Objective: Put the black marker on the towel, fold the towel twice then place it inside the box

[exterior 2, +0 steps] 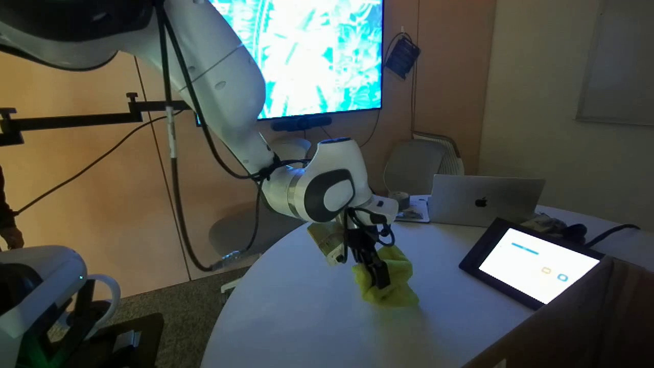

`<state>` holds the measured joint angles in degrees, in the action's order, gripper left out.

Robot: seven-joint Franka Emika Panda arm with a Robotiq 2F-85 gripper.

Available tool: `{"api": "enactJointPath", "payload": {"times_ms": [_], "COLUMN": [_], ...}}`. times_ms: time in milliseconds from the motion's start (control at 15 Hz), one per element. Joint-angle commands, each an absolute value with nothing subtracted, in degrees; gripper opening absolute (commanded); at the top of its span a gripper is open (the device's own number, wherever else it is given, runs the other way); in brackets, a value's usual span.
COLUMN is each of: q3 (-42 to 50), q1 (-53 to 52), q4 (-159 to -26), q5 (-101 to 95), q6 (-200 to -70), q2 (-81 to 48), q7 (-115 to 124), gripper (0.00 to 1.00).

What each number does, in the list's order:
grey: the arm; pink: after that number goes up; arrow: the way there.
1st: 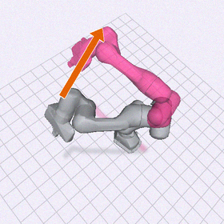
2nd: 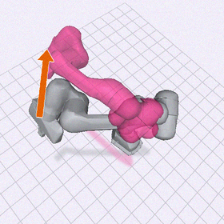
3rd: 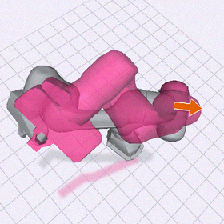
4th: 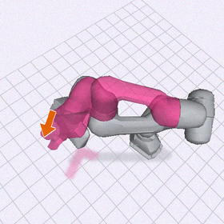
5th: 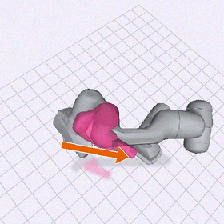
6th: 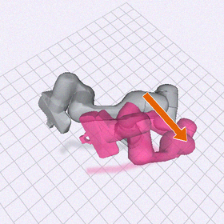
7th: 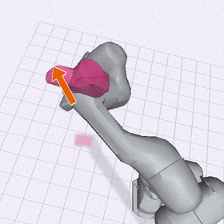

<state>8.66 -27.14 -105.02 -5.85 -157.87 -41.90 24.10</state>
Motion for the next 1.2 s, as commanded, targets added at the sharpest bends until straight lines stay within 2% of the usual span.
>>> {"api": "enactJointPath", "payload": {"times_ms": [0,467,733,800,1133], "q3": [9.4,15.1,15.9,19.9,21.0], "q1": [-27.2,-26.1,-21.7,-24.4,-20.8], "q4": [-114.8,-125.2,-128.6,-129.3,-130.8], "q5": [-7.3,-16.3,-29.6,-31.3,-48.7], "q6": [-156.5,-156.9,-155.6,-155.2,-149.2], "q2": [-29.9,-11.3,-1.7,0.1,7.3], "q7": [25.0,36.2,52.2,55.2,76.5], "gripper": [0.14,0.14,0.14,0.14,0.14]}}
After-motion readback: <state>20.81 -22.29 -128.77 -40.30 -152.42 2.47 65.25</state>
